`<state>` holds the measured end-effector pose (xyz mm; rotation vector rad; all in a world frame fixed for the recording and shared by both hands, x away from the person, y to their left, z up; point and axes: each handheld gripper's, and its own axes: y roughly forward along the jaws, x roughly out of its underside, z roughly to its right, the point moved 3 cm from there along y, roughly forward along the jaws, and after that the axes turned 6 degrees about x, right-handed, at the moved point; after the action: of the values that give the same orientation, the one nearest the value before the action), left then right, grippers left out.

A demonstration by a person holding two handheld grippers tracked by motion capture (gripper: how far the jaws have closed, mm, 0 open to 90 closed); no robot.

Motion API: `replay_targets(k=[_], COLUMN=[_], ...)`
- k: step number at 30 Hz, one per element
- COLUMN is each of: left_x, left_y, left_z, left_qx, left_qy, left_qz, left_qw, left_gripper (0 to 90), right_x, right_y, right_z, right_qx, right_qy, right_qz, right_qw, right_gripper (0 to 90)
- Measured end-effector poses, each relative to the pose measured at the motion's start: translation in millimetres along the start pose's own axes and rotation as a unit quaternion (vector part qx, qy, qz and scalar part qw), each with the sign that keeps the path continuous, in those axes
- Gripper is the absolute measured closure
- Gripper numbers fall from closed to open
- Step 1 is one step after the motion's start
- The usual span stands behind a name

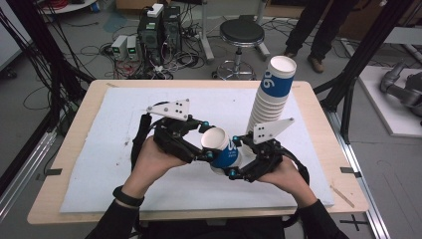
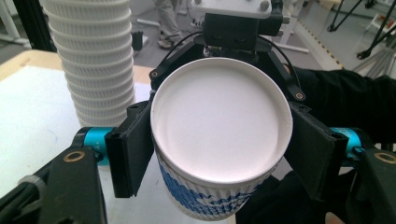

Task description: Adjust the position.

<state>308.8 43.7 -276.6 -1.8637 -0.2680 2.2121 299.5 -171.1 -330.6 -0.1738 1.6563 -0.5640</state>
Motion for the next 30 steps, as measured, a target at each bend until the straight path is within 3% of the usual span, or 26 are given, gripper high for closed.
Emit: replay_targets(k=[6,11,17,21,23,26,30], left_x=[-1.2,-3.4,-6.9,-7.1,-5.9,-4.1,-4.1], left_y=[-7.2,-13.6,-23.6,-26.4,-25.9,-23.3,-18.8], left_z=[-0.8,-0.5,1.9,3.8,2.5,1.4,2.5], left_qx=[-0.003,-0.009,-0.010,-0.005,-0.003,-0.001,0.000], left_qy=[0.004,0.013,0.027,0.024,0.022,0.021,0.026], left_qz=[0.034,0.072,0.129,0.170,0.178,0.176,0.177], left_qw=[0.9994,0.9973,0.9912,0.9851,0.9838,0.9841,0.9839], left_gripper=[29.1,29.1,29.1,29.1,29.1,29.1,29.2], right_x=[-3.7,-6.5,-9.6,-11.4,-12.1,-13.4,-13.1], right_y=[-10.0,-14.5,-20.1,-23.6,-25.0,-26.4,-25.0], right_z=[3.2,3.2,3.1,1.8,1.8,2.0,2.0], right_qx=[0.007,0.022,0.028,0.021,0.018,0.021,0.021], right_qy=[0.010,0.012,0.020,0.030,0.038,0.042,0.041], right_qz=[0.038,0.066,0.102,0.133,0.147,0.164,0.162], right_qw=[0.9992,0.9975,0.9942,0.9904,0.9883,0.9853,0.9856], right_gripper=[15.8,15.5,13.8,13.8,13.6,13.5,13.4])
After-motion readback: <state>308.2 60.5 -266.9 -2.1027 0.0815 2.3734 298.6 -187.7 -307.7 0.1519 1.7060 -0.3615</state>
